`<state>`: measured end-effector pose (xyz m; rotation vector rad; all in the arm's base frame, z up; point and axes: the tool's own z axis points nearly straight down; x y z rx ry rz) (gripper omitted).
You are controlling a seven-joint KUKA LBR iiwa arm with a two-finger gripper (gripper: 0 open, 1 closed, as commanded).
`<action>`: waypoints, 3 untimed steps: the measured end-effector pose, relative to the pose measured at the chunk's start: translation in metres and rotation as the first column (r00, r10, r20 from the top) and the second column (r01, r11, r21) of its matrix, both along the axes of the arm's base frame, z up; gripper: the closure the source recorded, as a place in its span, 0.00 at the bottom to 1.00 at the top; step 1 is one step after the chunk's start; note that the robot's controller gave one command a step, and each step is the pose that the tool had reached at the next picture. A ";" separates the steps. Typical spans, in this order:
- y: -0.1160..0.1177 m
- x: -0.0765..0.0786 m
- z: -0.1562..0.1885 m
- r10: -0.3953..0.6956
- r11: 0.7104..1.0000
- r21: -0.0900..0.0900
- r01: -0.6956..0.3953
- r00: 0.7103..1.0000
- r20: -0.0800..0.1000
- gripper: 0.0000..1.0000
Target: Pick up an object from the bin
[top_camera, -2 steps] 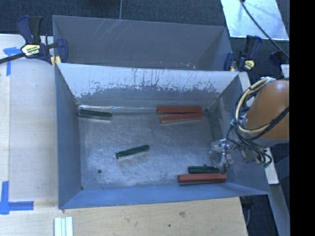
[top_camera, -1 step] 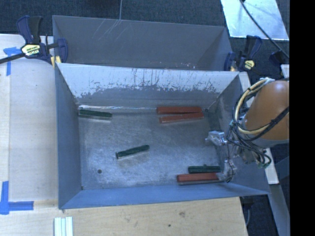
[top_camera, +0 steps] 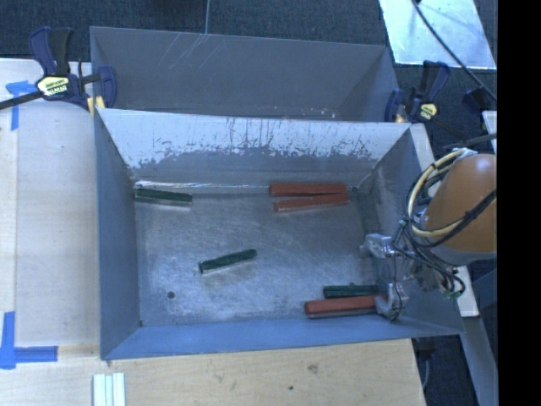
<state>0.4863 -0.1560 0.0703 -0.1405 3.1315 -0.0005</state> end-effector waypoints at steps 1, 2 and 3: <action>0.035 0.000 0.001 0.033 0.999 -0.002 -0.033 0.999 0.000 0.00; 0.034 -0.001 0.002 0.031 1.000 -0.001 -0.031 1.000 -0.001 1.00; 0.034 0.000 0.001 0.030 1.000 -0.002 -0.030 1.000 0.004 0.00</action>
Offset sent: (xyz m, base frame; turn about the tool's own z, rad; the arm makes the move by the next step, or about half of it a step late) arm -0.0029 0.0340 -0.0003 -0.0296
